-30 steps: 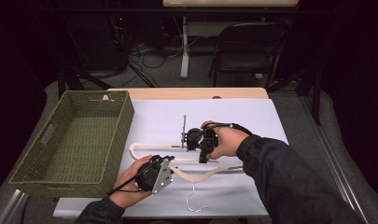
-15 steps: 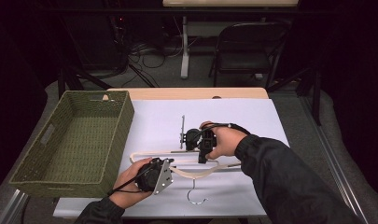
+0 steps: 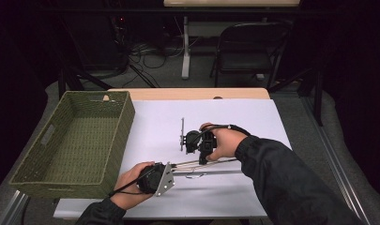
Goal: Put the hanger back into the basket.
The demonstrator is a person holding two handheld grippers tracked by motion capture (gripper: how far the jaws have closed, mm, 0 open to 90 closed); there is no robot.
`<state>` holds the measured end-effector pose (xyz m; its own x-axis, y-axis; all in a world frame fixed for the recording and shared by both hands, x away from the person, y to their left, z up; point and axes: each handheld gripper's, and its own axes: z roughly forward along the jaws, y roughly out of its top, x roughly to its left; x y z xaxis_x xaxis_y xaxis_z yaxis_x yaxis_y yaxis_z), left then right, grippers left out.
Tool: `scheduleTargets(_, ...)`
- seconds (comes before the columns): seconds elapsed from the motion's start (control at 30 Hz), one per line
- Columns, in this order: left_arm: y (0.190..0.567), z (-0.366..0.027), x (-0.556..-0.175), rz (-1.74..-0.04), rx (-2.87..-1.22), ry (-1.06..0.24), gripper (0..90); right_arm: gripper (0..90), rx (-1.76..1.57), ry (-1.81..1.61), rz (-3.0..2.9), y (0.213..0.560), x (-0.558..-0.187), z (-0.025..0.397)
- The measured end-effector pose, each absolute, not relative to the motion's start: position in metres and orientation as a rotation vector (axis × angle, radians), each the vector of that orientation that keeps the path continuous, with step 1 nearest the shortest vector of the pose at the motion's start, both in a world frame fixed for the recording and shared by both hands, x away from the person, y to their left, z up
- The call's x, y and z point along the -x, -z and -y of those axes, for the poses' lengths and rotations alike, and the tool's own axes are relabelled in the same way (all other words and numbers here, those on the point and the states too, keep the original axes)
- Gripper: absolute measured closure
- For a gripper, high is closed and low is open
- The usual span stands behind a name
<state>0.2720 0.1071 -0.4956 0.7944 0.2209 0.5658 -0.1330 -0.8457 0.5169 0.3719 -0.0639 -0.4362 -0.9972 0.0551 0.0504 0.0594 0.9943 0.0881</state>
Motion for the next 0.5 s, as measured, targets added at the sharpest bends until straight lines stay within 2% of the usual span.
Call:
scheduleTargets(0.3, 0.493, -0.107, -0.272, -0.089, -2.429, -0.857, 87.1, 82.9, 0.116, 0.167, 3.125, 0.433, -0.372, 0.065)
scheduleTargets(0.5, 0.494, -0.105, -0.274, -0.142, -2.462, -0.829, 87.2, 74.0, 0.172, 0.278, 3.179, 0.422, -0.376, 0.07)
